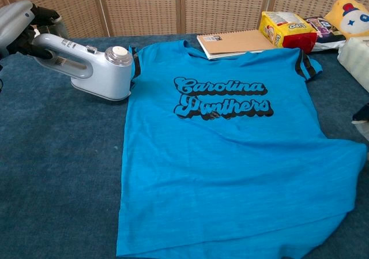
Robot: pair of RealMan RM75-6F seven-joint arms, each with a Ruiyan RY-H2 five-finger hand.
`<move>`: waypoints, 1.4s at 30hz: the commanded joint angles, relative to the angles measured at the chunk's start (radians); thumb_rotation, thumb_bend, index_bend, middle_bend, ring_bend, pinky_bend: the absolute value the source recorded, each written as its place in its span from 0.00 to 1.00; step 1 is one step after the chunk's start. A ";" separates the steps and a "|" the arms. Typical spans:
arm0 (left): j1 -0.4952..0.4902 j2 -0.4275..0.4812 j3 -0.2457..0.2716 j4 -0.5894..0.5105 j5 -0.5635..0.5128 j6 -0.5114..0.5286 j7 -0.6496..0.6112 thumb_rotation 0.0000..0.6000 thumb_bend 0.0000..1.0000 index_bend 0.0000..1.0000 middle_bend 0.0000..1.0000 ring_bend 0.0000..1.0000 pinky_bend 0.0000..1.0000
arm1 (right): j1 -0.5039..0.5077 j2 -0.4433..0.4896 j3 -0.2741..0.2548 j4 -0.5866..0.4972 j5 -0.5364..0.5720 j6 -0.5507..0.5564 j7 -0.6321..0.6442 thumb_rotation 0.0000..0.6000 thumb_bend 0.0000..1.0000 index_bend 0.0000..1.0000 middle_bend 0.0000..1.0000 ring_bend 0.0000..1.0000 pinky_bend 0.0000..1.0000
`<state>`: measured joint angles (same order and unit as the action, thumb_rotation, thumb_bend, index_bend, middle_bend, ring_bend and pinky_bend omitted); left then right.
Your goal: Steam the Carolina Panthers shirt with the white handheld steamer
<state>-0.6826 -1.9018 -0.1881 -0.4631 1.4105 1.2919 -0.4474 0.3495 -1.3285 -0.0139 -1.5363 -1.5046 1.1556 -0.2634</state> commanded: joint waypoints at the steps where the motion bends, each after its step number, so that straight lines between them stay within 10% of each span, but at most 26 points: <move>1: 0.008 0.007 -0.001 -0.005 -0.002 0.008 -0.005 1.00 0.41 0.52 0.62 0.59 0.64 | 0.000 0.000 0.000 -0.002 0.001 -0.001 -0.002 1.00 0.32 0.72 0.67 0.66 0.69; 32: 0.079 0.024 0.041 0.064 -0.004 -0.097 -0.023 1.00 0.36 0.51 0.57 0.48 0.56 | 0.014 -0.005 0.004 -0.024 0.022 -0.021 -0.045 1.00 0.32 0.72 0.67 0.66 0.69; 42: 0.094 0.087 0.046 -0.040 -0.020 -0.174 0.048 0.96 0.33 0.34 0.44 0.36 0.47 | 0.016 -0.007 0.005 -0.030 0.024 -0.021 -0.052 1.00 0.32 0.72 0.67 0.66 0.69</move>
<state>-0.5926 -1.8283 -0.1442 -0.4835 1.3940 1.1299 -0.4159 0.3660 -1.3360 -0.0084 -1.5661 -1.4805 1.1344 -0.3156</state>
